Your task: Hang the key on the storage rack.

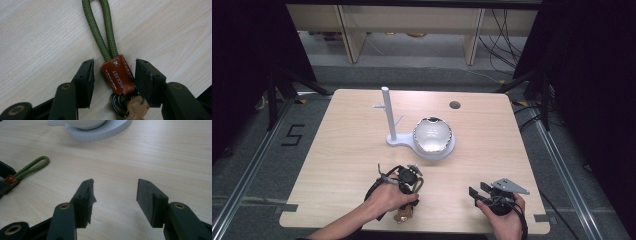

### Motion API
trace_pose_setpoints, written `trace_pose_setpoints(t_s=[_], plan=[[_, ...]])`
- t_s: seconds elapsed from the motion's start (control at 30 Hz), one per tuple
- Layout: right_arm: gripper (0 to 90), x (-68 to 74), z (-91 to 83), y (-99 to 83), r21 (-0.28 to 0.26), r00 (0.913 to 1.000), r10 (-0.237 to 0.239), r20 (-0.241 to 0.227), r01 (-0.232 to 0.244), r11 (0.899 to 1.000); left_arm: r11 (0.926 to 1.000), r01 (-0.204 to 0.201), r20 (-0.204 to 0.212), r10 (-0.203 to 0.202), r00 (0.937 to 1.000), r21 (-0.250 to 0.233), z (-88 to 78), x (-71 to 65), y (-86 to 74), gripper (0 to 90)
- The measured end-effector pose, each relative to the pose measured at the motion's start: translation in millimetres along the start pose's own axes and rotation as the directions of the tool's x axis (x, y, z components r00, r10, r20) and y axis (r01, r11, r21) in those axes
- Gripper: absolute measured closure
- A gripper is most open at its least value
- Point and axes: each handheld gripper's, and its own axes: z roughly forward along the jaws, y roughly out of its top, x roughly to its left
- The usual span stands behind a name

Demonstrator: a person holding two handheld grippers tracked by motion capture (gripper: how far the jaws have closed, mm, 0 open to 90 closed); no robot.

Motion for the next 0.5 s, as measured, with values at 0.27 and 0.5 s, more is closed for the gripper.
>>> trace_pose_setpoints(t_s=[0.27,0.5], plan=[[48.4,0.3,-1.2,0.3,0.008,1.0,0.0,0.008,0.0,1.0,0.9946,-0.097,-0.033,0.098,0.9946,0.035,-2.1,2.9,0.4,61.7],[48.2,0.0,-0.9,0.2,0.008,0.9999,-0.007,0.015,0.007,1.0,0.9874,-0.154,-0.054,0.156,0.9863,0.036,-1.5,2.2,-1.2,64.5]])
